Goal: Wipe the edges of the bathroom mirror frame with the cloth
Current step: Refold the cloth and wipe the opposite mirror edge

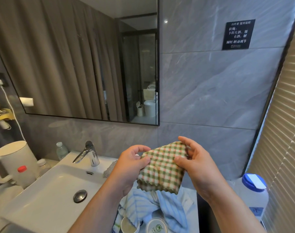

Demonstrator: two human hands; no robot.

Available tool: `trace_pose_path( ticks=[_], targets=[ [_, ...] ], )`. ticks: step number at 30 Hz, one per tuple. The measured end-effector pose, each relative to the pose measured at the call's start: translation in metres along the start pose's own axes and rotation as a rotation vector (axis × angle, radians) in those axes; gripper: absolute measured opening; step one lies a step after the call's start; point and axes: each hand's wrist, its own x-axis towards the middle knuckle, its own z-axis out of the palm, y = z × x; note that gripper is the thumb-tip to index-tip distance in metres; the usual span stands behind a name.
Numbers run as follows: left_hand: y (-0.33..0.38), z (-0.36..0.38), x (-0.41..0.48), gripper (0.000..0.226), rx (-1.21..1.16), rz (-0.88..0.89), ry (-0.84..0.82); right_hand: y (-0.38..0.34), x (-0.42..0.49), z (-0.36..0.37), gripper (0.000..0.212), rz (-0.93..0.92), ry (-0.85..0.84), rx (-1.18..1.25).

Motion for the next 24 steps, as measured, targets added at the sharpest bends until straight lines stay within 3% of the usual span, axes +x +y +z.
trace_pose_path(
  ticks=[4,8,12,14,18,21,24],
  targets=[
    [-0.001,-0.002,0.001,0.022,0.025,0.011,0.005,-0.001,-0.002,-0.003,0.054,-0.021,-0.075,-0.064],
    [0.0,-0.001,-0.002,0.039,-0.05,0.02,-0.063,-0.008,-0.004,-0.003,0.056,-0.032,-0.144,-0.032],
    [-0.003,-0.001,0.001,0.035,-0.046,0.085,0.071,-0.009,-0.003,-0.002,0.049,-0.03,-0.107,-0.069],
    [-0.007,-0.001,0.004,0.033,0.043,0.143,0.156,-0.008,-0.004,-0.001,0.042,-0.056,-0.071,-0.223],
    [-0.009,0.003,0.004,0.025,0.421,0.319,0.288,-0.009,-0.005,0.005,0.018,-0.204,0.028,-0.824],
    [-0.007,0.0,0.005,0.016,0.683,0.447,0.303,-0.007,-0.003,0.007,0.013,-0.278,0.057,-0.932],
    [0.001,-0.005,0.005,0.014,0.637,0.37,0.23,-0.01,-0.001,0.006,0.015,-0.225,0.056,-0.787]
  ],
)
